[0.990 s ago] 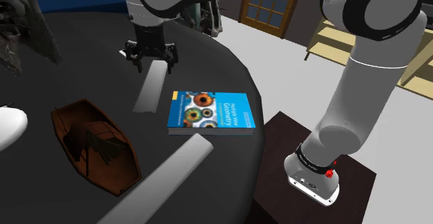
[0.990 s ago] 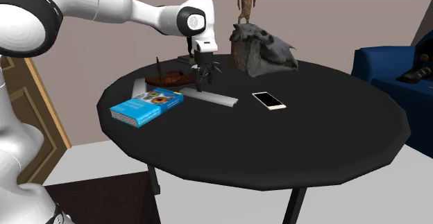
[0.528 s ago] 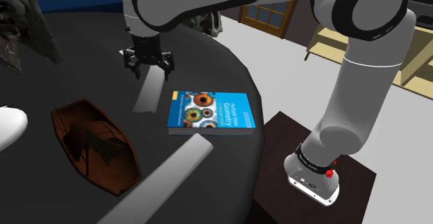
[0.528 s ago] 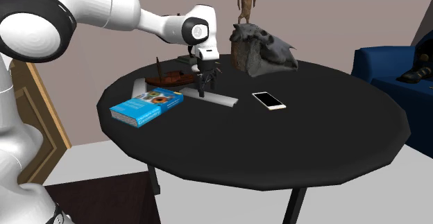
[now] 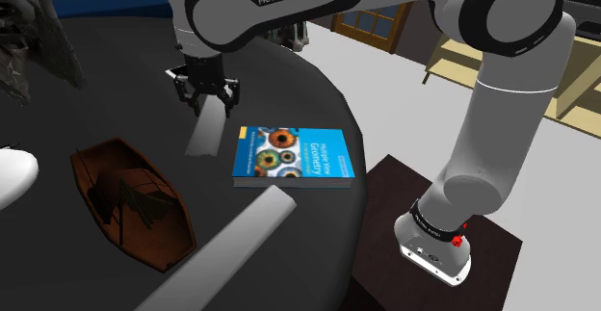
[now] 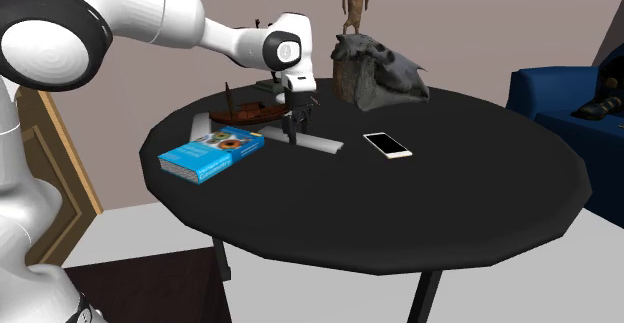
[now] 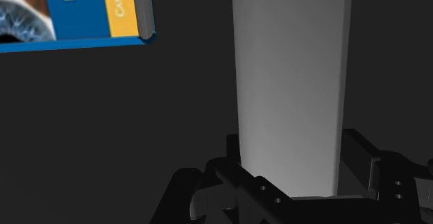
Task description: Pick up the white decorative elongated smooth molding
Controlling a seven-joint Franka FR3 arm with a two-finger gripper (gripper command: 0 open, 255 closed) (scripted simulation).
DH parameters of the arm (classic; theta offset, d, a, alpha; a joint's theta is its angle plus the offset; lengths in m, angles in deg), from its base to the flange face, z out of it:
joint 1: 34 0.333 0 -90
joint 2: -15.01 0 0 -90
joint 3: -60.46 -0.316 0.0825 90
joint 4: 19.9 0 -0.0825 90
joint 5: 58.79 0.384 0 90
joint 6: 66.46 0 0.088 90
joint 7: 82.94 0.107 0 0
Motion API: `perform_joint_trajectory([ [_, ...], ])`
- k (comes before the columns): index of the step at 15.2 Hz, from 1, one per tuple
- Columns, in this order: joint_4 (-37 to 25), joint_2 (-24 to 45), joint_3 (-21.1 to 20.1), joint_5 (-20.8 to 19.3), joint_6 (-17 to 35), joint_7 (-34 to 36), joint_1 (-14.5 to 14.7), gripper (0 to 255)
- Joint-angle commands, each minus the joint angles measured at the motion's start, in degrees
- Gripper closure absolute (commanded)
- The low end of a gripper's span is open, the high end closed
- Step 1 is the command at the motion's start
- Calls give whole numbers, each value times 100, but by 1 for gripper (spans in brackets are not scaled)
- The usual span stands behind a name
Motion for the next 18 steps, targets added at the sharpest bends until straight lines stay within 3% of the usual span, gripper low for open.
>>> perform_joint_trajectory([
  [1, 0, 0, 0, 0, 1, 0, -1, 255],
  [5, 8, -1, -1, -1, 8, 5, 2, 255],
  [18, -924, -60, -43, 57, -969, -46, 57, 255],
])
